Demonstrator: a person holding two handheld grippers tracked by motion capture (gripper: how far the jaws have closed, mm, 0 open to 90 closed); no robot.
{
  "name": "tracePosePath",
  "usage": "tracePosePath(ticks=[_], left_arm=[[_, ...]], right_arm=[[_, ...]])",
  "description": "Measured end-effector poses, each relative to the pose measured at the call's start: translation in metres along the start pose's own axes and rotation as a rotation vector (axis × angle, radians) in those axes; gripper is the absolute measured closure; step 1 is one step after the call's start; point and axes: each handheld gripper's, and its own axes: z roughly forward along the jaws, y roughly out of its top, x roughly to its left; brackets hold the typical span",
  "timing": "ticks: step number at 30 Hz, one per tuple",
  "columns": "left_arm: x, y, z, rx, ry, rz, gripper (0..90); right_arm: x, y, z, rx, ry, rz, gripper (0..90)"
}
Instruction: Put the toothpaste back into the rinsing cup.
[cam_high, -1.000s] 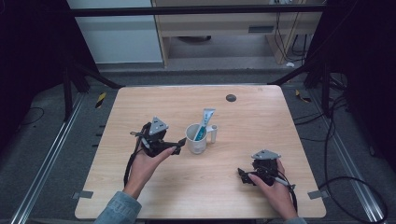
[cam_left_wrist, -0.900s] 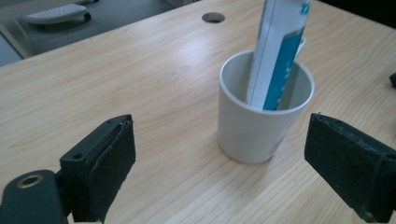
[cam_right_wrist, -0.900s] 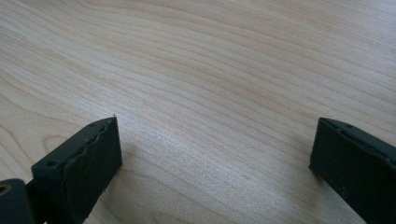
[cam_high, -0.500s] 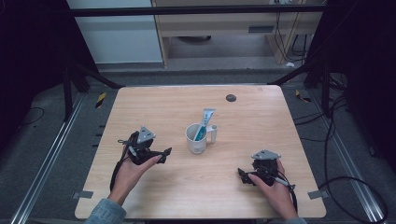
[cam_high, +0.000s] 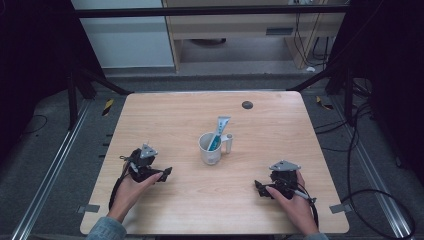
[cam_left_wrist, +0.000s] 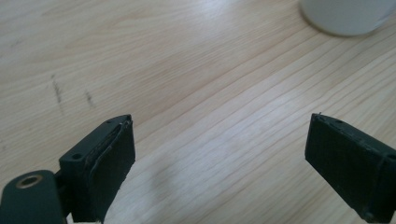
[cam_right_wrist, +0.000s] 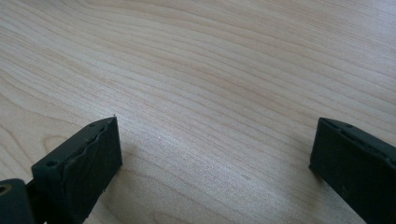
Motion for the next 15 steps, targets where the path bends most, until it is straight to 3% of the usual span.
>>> tracePosePath(ticks=[3,11,15], left_arm=[[0.007,-0.006,0.003,0.028,0.008,0.008,7.5],[0.028,-0.022,0.013,0.035,0.045,-0.048,7.2],[0.032,-0.027,0.018,-0.013,0.038,-0.071,4.7]], right_arm=[[0.000,0.000,0.000,0.000,-0.001,-0.001,2.2],[0.000,0.000,0.000,0.000,0.000,0.001,2.2],[0.000,0.000,0.000,0.000,0.000,0.000,2.2]])
